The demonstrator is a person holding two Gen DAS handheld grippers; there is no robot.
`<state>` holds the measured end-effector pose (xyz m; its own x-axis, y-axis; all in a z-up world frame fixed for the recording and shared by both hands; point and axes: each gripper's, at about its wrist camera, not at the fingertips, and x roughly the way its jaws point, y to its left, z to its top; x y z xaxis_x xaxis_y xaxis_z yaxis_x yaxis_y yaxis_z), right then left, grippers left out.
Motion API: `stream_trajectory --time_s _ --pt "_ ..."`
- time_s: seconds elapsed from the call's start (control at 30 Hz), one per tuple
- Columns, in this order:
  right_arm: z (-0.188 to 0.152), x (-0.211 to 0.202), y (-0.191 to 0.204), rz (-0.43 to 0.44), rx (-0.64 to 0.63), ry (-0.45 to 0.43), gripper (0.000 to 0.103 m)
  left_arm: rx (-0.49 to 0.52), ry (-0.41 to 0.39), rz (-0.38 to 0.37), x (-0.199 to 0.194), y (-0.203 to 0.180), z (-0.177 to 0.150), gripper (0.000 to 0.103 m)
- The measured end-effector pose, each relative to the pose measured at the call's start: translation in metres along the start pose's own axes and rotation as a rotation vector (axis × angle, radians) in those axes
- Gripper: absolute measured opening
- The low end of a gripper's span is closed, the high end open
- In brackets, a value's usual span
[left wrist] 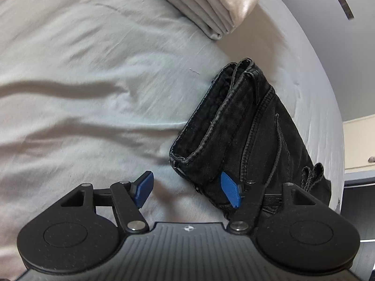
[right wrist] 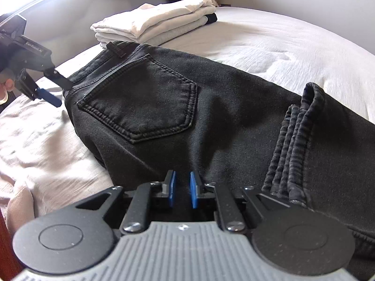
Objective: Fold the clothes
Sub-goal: 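Grasp the folded jeans edge with the left tool while the right tool grips the waistband, then lift the folded jeans with the left tool and flip them over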
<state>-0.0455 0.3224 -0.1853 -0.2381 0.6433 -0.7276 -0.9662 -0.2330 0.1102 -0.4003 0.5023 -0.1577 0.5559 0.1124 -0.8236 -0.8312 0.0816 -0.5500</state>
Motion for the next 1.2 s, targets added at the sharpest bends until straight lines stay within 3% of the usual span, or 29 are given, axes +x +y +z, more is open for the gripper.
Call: stream_trajectory --time_s 0.33,0.4,0.43,0.5,0.57,0.73,1.1,1.2 --pt "-0.001 -0.001 0.000 0.017 0.015 -0.011 0.016 -0.106 -0.101 -0.101 0.014 0.016 -0.004 0.081" --pt "-0.001 -0.002 -0.001 0.020 0.015 -0.012 0.016 -0.116 -0.119 -0.117 0.017 0.016 -0.005 0.072" --pt "-0.001 -0.002 -0.001 0.021 0.016 -0.013 0.017 -0.122 -0.127 -0.123 0.018 0.016 -0.005 0.061" --pt "-0.001 -0.003 -0.001 0.023 0.017 -0.015 0.017 -0.141 -0.143 -0.122 0.020 0.015 -0.007 0.056" --pt "-0.001 -0.004 -0.001 0.025 0.018 -0.016 0.017 -0.121 -0.167 -0.105 0.019 0.010 -0.008 0.040" --pt "0.003 -0.018 -0.005 0.041 0.041 -0.041 0.017 -0.054 -0.220 -0.100 -0.001 -0.012 -0.008 0.019" --pt "0.018 -0.086 -0.070 -0.207 0.034 -0.102 0.018 0.198 -0.377 -0.150 -0.064 -0.115 -0.014 0.016" --pt "0.016 -0.085 -0.086 -0.182 0.068 -0.087 0.015 0.295 -0.408 -0.164 -0.077 -0.153 -0.021 0.016"
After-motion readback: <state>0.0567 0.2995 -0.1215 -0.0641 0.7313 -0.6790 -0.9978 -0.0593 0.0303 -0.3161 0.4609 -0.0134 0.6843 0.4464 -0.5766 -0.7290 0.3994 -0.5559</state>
